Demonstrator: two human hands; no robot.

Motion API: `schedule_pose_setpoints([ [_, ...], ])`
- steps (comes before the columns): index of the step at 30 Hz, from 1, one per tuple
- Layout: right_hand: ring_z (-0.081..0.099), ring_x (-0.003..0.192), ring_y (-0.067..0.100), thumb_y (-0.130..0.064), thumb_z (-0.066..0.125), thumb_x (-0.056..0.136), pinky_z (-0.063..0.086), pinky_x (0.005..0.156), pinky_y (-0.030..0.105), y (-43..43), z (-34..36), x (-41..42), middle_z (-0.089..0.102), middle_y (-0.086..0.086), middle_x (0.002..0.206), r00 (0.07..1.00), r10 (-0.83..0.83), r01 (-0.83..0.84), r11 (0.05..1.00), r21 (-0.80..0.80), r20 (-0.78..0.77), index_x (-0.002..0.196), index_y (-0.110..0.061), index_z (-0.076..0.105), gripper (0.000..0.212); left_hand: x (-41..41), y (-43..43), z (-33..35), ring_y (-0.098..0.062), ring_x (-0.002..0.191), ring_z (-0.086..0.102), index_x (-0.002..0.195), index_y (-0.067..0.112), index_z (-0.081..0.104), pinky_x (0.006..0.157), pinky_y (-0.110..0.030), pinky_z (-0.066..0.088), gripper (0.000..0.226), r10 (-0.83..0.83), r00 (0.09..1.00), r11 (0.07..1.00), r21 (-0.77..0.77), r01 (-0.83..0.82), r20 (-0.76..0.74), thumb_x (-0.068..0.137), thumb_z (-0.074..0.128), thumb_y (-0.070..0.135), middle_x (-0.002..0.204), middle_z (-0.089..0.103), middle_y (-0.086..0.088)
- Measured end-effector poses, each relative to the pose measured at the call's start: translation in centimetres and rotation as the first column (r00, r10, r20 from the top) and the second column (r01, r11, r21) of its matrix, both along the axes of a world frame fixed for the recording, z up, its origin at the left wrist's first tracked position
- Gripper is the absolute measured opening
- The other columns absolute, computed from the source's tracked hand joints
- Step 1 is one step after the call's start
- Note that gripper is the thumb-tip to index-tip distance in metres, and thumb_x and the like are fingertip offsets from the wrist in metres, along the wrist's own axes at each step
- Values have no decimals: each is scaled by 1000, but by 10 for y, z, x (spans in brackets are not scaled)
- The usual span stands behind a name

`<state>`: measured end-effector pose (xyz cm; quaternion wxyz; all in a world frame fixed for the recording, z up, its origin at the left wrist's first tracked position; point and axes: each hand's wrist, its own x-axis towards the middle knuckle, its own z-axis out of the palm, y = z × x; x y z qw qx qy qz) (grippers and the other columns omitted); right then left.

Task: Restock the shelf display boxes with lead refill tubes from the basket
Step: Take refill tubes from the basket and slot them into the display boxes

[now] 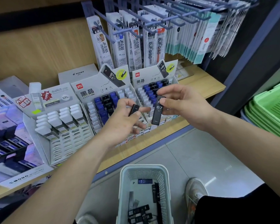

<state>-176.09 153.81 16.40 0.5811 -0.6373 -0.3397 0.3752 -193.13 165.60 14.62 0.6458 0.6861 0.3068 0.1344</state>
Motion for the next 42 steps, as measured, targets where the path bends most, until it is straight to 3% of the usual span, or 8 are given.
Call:
schedule_pose_setpoints([
  [6,71,79,24,0,71,87,59,71,28,-4,-1,10,70,12,83,999,-34,34,999,-6,6,98,-7,67,14,-1,3,-1,-15,66,65,103,17,72,58,-22,53,18,127,992,983,131,-127,9,91,70,5,93,69,-11],
  [12,70,80,25,0,69,89,62,76,36,-6,-6,26,68,14,91,993,-93,96,995,-35,69,99,-9,68,13,3,3,-2,-11,69,65,108,22,65,67,-29,53,21,89,995,990,117,-83,-47,96,63,6,99,67,-3],
  [17,62,74,18,-6,68,93,60,73,35,-14,-9,57,65,0,89,916,-232,274,958,-89,326,101,-18,70,15,10,1,-3,-31,79,67,87,27,69,83,-46,56,21,134,988,972,205,-117,-71,81,80,10,93,72,-6],
  [22,68,83,32,-13,72,90,57,83,48,-24,-25,94,68,0,96,780,-294,427,895,-126,553,96,-27,70,15,19,-4,-6,-12,76,63,88,30,73,84,-38,55,21,105,991,970,227,-84,-82,81,81,12,91,71,6],
  [28,68,86,21,-13,73,90,53,69,31,-11,-38,103,70,-1,99,779,-226,391,904,-171,585,94,-22,70,11,24,-7,-11,-16,86,69,99,27,66,73,-20,54,28,109,987,972,223,-81,-115,82,80,9,96,70,5],
  [33,66,84,11,-8,66,93,48,61,19,-1,-51,99,67,-5,98,741,-79,315,918,-242,667,98,-21,69,14,24,-8,-14,-26,83,72,105,27,63,82,-36,60,35,111,987,979,186,-88,-118,81,80,6,97,71,2],
  [39,65,87,13,-7,65,94,42,60,14,1,-53,100,67,-3,99,668,2,300,914,-272,744,95,-26,68,20,23,-6,-13,-11,74,70,117,23,56,65,-24,56,45,112,989,988,116,-101,-94,82,79,6,92,76,3],
  [42,64,86,11,-7,65,94,41,61,12,3,-56,98,68,-3,101,657,0,306,914,-266,754,100,-25,71,20,21,-4,-12,-3,70,70,109,24,59,69,-21,52,37,104,990,988,128,-92,-94,82,80,10,84,75,10],
])
